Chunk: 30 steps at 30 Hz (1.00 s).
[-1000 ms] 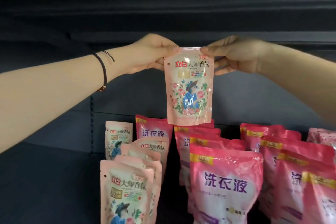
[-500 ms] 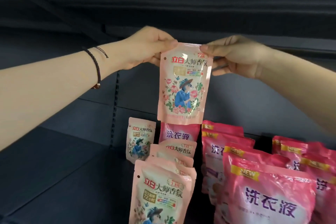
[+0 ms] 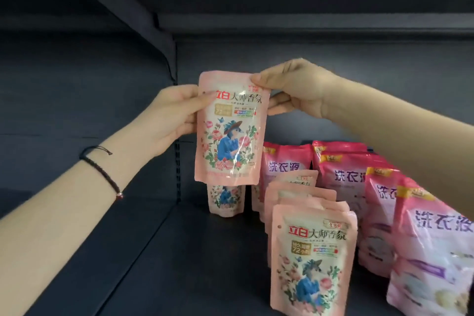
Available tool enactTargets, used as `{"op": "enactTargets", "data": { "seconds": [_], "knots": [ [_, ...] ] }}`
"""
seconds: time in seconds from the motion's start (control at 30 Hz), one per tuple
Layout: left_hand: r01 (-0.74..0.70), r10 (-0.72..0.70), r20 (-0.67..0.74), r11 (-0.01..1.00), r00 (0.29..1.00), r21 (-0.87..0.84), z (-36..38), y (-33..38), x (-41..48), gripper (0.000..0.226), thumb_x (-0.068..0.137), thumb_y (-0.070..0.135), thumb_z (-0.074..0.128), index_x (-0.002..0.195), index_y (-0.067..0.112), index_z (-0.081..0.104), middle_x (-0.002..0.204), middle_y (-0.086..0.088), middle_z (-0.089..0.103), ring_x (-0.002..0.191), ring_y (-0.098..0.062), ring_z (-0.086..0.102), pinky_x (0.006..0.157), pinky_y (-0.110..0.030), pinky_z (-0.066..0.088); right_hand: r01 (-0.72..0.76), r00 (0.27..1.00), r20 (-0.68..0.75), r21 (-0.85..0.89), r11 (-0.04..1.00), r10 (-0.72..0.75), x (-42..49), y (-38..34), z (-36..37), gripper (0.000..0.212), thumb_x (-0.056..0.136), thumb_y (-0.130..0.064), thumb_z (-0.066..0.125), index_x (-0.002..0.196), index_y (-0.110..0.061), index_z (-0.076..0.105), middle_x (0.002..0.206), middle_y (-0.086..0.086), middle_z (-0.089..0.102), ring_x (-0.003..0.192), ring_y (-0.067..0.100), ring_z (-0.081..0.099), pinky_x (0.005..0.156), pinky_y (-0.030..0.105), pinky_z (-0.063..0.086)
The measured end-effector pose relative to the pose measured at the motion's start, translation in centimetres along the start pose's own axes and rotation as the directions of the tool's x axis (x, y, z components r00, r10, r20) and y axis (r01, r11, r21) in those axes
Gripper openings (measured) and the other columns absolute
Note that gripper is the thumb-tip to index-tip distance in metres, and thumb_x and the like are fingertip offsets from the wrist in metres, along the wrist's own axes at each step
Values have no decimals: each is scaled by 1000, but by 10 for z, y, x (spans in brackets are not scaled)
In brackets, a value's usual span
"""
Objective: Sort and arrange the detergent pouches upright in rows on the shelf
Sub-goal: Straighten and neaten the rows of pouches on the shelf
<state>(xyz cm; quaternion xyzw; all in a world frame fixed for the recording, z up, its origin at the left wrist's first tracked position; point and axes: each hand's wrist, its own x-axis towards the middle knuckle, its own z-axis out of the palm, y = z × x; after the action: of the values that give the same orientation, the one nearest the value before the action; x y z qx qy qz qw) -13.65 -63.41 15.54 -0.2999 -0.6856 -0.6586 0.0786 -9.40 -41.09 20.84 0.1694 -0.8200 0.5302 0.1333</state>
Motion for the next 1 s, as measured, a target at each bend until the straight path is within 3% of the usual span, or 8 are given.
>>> {"op": "enactTargets", "data": {
  "seconds": [0.17,0.3,0.4,0.53,0.63,0.7,0.8,1.0],
  "knots": [
    [119,-119,-9,992,993,-36,-15,-70,-17,17,88,19,66,101,8,68,92,-6,76,86,-19,73,64,-24,58,-125,986,66,-335,934,155,11,31,39,9,90,-17,67,88,-11,73,82,7,76,74,19,74,67,30,62],
    [174,-173,19,984,985,-27,-10,-119,-25,15,91,12,62,105,11,65,93,-3,76,87,-17,72,69,-29,58,-104,964,96,-723,683,249,22,56,60,5,87,-15,70,87,-16,75,86,7,76,66,7,71,57,20,57],
    [216,-218,-11,973,976,-76,-6,-142,-23,14,92,10,61,105,13,63,94,-2,75,85,-14,72,69,-30,58,-105,956,78,-809,579,282,30,66,73,12,88,-17,68,97,-13,74,94,5,76,86,15,72,85,32,58],
    [234,-238,-10,961,971,-148,-1,-157,-17,14,92,8,59,106,11,63,98,-6,74,89,-19,71,74,-36,59,-119,923,80,-870,478,376,36,65,83,22,94,-18,60,108,-7,71,100,6,75,90,20,73,89,33,56],
    [248,-247,25,961,969,-125,3,-165,-19,14,94,8,57,103,17,63,96,-3,74,87,-15,71,68,-30,57,-118,887,90,-904,411,452,33,70,87,26,96,-19,54,112,-4,69,102,8,75,92,23,72,89,34,56],
    [252,-247,52,962,968,-103,3,-170,-21,16,94,10,57,102,22,63,95,0,74,88,-13,71,68,-27,56,-116,890,85,-908,403,448,31,75,87,25,95,-18,55,112,-5,69,103,10,74,94,25,72,89,34,56],
    [252,-247,87,967,965,-45,-4,-169,-17,15,93,11,60,101,23,62,89,4,75,84,-10,72,61,-21,55,-145,897,108,-844,517,429,31,81,80,23,93,-15,60,111,-3,69,100,15,74,88,28,73,82,36,59],
    [116,-159,158,960,974,255,-15,-157,-2,8,92,13,59,97,18,63,87,9,75,81,-5,71,61,-21,56,-123,919,131,-801,585,371,29,89,74,18,90,-14,64,103,-4,71,93,13,75,70,20,72,65,27,60]
  ]
}}
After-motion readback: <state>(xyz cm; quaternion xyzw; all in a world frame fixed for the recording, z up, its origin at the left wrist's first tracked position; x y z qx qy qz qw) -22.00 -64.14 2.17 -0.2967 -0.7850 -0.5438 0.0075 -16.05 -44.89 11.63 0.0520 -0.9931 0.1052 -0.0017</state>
